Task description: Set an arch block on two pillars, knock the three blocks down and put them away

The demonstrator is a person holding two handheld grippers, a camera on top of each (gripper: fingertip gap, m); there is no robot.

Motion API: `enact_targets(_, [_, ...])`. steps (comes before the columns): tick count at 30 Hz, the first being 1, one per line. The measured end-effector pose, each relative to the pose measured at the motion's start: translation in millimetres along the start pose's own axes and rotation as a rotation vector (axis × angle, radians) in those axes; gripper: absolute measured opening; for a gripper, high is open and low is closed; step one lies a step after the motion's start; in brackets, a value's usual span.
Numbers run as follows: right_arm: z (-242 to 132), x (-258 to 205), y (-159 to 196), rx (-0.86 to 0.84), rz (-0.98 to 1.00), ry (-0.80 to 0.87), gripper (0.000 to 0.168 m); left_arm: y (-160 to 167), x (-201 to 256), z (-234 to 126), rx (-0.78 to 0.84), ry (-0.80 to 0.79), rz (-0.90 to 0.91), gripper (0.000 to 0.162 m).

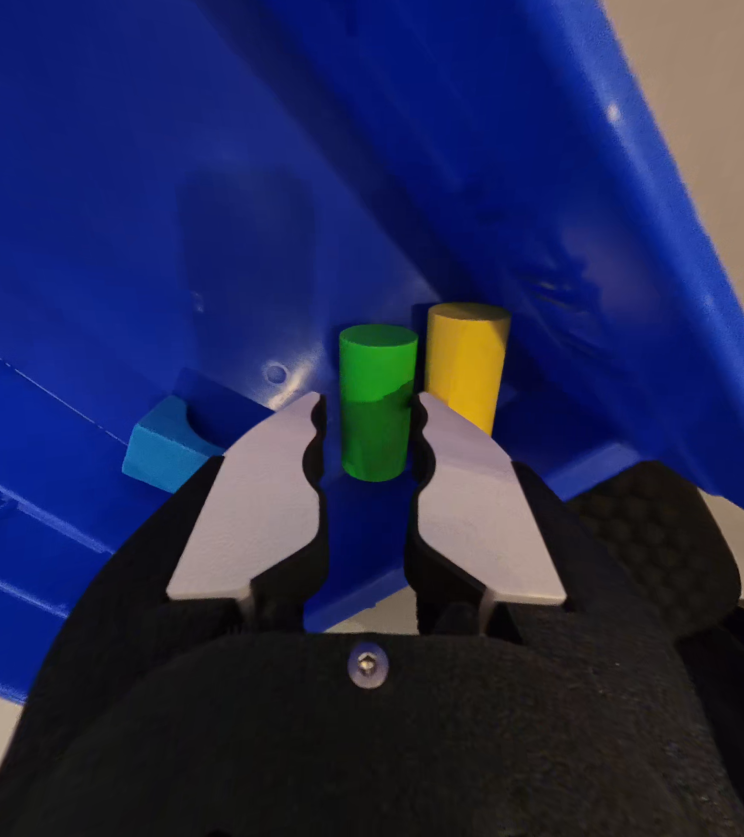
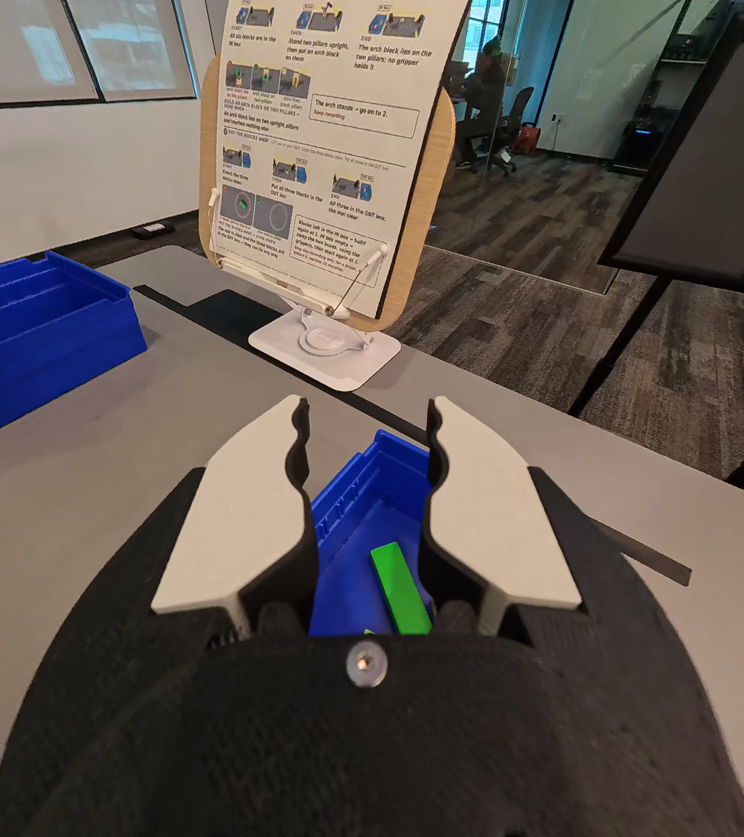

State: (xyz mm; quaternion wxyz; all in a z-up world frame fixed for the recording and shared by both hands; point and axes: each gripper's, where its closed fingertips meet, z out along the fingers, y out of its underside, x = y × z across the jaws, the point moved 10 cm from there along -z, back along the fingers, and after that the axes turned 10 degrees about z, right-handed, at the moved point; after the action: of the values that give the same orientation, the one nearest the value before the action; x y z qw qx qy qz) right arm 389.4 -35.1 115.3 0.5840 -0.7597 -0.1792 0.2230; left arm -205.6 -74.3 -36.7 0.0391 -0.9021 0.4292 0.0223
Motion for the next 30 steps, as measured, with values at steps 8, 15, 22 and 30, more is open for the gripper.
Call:
enact_targets(8, [4.4,4.3,5.3,-0.046,0.0,0.013,0.051,-1.9,-9.2,7.7,-0.093,-0.021,0.018,0.033])
enact_targets(15, [10.2,3.1,6.2,-0.044,-0.025,0.034,0.05,-8.3,-22.6,-82.9,0.301,-0.238,-0.067,0.032])
enact_targets(22, [24.0,-3.2,12.2,-0.073,-0.041,0.012,0.05,-113.7,66.2,-125.2,1.099,-0.043,0.032,0.032])
enact_targets(30, [18.0,-1.3,13.7,-0.076,-0.049,0.026,0.05,-252.6,121.6,-27.9,1.149,0.165,0.253,0.032])
